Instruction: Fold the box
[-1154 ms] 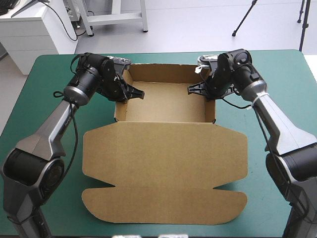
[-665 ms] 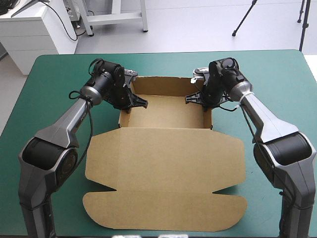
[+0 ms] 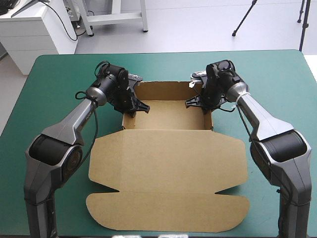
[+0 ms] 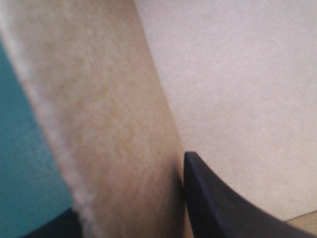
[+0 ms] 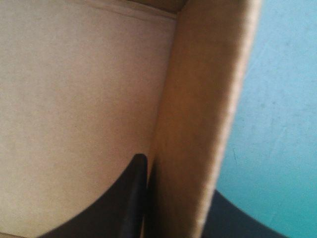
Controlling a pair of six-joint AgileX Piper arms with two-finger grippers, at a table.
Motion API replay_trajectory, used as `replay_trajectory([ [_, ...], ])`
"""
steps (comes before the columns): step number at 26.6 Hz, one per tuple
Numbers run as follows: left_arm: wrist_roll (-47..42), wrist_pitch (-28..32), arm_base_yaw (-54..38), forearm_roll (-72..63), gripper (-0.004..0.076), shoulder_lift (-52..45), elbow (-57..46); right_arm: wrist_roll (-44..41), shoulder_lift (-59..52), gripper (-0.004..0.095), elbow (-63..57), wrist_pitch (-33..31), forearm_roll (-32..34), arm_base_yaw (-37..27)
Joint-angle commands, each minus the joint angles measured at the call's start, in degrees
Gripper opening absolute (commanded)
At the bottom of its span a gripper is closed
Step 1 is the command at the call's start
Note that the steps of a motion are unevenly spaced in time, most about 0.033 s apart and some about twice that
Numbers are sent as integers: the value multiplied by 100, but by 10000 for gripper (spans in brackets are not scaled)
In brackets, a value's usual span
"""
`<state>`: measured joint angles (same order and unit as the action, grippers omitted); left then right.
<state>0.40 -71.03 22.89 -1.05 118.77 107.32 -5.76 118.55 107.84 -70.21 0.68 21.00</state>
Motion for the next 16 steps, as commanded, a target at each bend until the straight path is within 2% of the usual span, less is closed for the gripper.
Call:
replay_trajectory([
  [1, 69, -276, 33, 11, 377, -331, 193, 181, -326, 379, 169, -123, 11, 23],
  [2, 69, -276, 23, 11, 433, -332, 202, 192, -326, 525, 169, -123, -68, 23],
  [6, 69, -276, 23, 11, 506, -332, 202, 226, -326, 709, 169, -123, -68, 23],
  [9, 69, -276, 23, -1, 530, -367, 202, 226, -338, 725, 192, -123, -68, 23],
  [16, 69, -276, 12, 34, 532, -600, 229, 226, -451, 725, 543, -123, -185, 23],
])
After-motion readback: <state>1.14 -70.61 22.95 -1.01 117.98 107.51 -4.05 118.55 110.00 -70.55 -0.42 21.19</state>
